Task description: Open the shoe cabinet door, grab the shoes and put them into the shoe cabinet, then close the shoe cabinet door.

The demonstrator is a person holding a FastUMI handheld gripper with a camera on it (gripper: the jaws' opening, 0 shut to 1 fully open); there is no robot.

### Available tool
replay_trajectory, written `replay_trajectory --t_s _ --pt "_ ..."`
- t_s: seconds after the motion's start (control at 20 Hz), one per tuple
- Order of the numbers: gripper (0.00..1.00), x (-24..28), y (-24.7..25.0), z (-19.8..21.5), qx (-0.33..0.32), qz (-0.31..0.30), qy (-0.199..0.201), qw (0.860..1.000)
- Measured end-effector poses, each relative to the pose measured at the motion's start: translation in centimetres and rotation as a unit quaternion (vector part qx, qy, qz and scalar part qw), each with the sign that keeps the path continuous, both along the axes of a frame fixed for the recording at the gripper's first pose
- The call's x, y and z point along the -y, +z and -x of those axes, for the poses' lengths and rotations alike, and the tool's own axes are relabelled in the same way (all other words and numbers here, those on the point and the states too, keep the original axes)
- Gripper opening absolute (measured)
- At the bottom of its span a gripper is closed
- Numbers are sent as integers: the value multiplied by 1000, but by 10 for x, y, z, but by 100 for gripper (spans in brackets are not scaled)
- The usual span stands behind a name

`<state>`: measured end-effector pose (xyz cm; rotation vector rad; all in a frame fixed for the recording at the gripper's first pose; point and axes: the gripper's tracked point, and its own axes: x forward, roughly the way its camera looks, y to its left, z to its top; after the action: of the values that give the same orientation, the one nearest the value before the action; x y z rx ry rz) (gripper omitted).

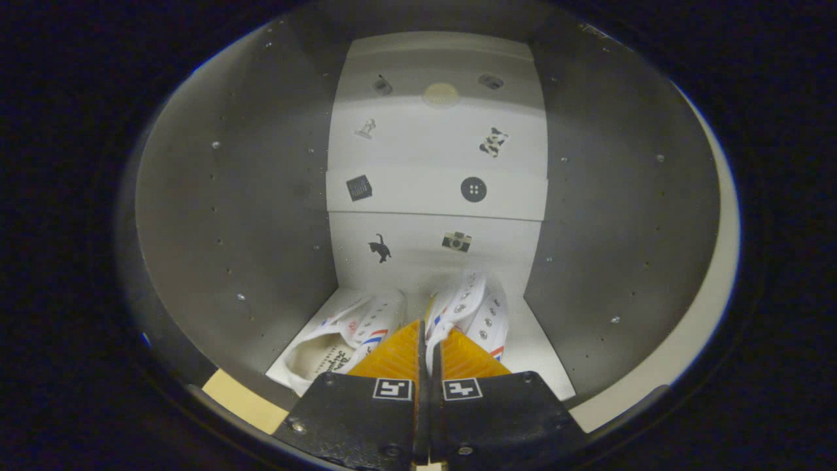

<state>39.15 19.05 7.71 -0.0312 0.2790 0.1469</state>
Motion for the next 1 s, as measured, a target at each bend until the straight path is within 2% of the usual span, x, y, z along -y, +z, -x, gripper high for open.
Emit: replay_trajectory --t_s 0.2,0.5,0.65,0.9,1.0 --pt "4 -3 -22 -22 -26 3 2 1000" --pt "4 -23 -43 -32 -57 -8 12 998" --pt "4 -26 -45 -35 -78 -30 5 997" --pt "6 -23 -48 -34 -92 -9 -22 995" --pt "9 -24 -47 -28 -95 -8 -25 995"
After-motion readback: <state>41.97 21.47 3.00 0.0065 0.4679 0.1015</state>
